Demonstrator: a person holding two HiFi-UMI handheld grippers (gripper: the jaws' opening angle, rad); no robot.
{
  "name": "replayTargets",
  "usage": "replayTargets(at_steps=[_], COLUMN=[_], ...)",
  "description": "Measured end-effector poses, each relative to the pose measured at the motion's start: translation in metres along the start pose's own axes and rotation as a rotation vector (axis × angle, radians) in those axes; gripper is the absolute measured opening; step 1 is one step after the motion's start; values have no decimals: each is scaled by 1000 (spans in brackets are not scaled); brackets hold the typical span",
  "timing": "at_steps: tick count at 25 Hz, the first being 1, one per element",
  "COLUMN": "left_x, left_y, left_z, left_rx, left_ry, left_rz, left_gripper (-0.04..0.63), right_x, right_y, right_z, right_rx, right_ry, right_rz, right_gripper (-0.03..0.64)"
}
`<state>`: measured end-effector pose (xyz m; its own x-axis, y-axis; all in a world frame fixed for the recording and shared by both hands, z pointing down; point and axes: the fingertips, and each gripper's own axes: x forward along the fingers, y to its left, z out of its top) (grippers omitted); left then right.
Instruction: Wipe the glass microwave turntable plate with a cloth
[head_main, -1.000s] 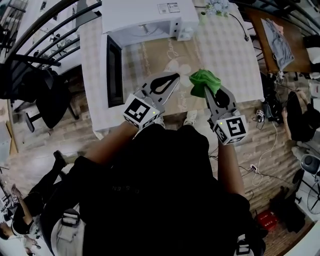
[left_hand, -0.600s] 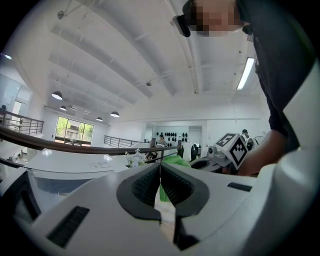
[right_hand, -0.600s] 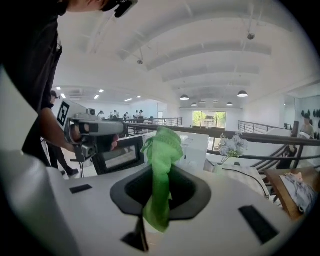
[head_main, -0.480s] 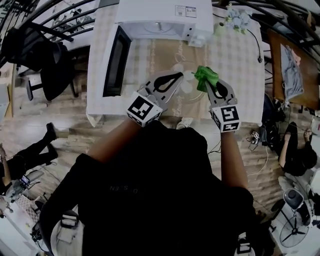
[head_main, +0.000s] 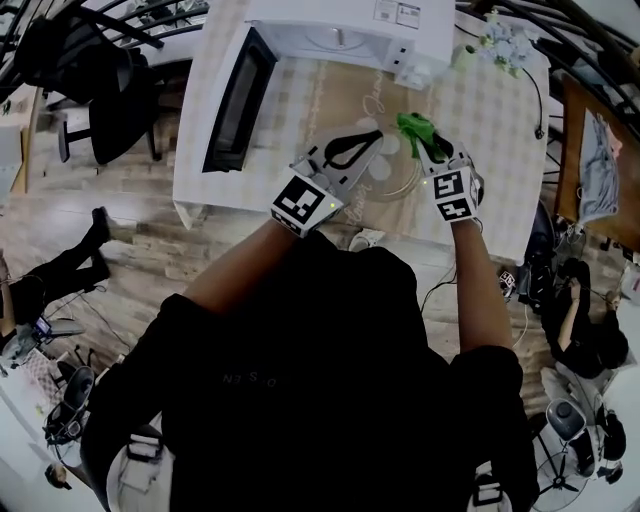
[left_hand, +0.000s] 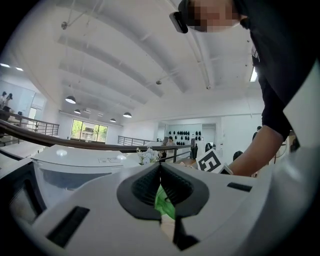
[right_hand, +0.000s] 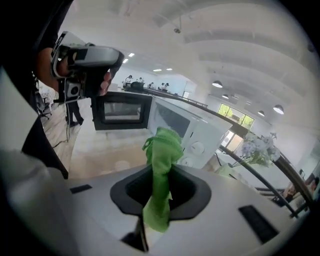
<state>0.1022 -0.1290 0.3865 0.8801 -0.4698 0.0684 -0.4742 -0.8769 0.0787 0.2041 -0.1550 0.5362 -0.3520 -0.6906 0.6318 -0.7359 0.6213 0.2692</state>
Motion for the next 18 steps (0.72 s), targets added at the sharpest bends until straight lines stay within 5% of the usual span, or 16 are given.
replayTargets(at_steps=[10,18], left_x=[31,25], left_y=[12,4], left_z=[-37,-48], left_rx=[-36,-58], left_ry=[28,49], left_rz=[64,92], left_gripper=[20,20], right_x=[62,101], right_y=[13,4], right_z=[-58,-83], right_rx=[-308,-454], right_ry=[230,311], right_rz=[144,145], right_gripper=[77,78])
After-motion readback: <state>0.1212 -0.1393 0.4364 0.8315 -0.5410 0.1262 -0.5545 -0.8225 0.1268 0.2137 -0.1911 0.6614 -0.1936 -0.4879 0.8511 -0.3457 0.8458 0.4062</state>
